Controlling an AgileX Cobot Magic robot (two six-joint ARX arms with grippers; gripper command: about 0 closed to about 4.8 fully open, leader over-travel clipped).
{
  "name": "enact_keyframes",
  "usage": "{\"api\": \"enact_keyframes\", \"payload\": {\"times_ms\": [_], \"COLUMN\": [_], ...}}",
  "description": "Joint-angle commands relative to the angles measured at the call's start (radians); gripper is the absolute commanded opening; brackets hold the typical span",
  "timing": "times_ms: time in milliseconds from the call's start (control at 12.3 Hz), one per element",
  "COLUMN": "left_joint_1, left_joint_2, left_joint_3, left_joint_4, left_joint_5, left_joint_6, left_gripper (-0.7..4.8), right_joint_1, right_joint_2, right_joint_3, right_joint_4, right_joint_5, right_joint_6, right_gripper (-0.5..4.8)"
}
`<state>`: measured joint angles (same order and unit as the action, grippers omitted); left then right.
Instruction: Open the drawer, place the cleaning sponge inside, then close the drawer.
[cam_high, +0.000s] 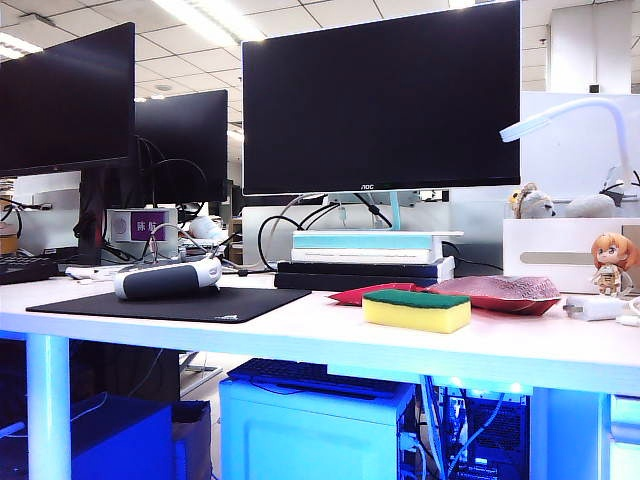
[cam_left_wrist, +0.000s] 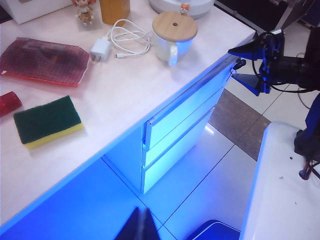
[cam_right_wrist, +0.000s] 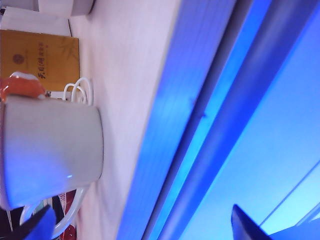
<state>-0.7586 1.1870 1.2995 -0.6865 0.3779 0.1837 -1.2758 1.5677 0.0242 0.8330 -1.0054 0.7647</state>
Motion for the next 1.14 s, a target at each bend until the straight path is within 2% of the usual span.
{"api": "enact_keyframes", "payload": {"times_ms": [81,163,244,488,813,1139], "left_joint_1": [0.0,0.0,0.0,0.0,0.0,0.0], "left_joint_2": [-0.002,-0.002,-0.002,-0.002,-0.002,-0.002], "left_joint_3": [0.004,0.004,0.004,0.004,0.004,0.004], "left_joint_4": [0.005,0.005,0.005,-0.001,-0.001,-0.001], "left_joint_5": [0.004,0.004,0.004,0.004,0.004,0.004], "left_joint_6": [0.0,0.0,0.0,0.0,0.0,0.0], "left_gripper": [-0.05,-0.05,-0.05,-0.05,-0.05,-0.05], "right_joint_1": [0.0,0.0,0.001,0.002,0.018,0.117], "right_joint_2": [0.082,0.122,0.222,0.301,0.372,0.405], "right_joint_3": [0.006,0.006,0.013,0.036,0.096,0.154], "right_joint_4": [0.174,0.249,0.39,0.463,0.477,0.473], "right_joint_5": [-0.018,-0.027,-0.037,-0.044,-0.027,-0.01], "right_joint_6": [0.052,0.085,0.137,0.158,0.16,0.18], "right_gripper": [4.79,4.79,4.79,4.79,4.79,4.79]}}
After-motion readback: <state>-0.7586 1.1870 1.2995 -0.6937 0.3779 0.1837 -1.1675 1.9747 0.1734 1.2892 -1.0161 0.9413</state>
